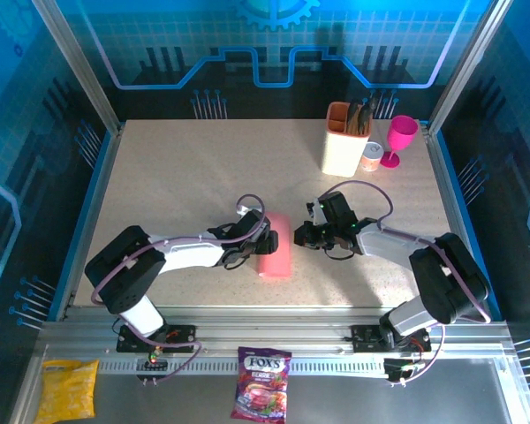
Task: Fold a paper plane with a square sheet of paper (pick it up from the middle)
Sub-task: First fold the square sheet of paper in half at the center of the table, then hold the square sheet of paper at the center of the table.
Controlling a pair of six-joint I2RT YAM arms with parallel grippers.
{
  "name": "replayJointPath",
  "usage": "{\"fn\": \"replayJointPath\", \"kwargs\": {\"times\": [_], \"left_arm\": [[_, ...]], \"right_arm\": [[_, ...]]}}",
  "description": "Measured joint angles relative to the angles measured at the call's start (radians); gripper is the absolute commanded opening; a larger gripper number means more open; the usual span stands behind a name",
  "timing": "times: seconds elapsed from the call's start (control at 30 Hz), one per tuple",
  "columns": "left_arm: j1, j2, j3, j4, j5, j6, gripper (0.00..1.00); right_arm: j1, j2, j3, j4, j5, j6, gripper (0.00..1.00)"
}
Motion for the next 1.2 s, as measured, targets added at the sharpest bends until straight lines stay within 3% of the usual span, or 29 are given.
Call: {"fn": "replayJointPath", "kwargs": {"times": [1.2], "left_arm": [[-0.002,0.043,0.010,0.005,-0.007,-0.018,0.73]], "right_arm": [[0.053,0.132,0.046,0.050,-0.024,0.015,0.00]]}}
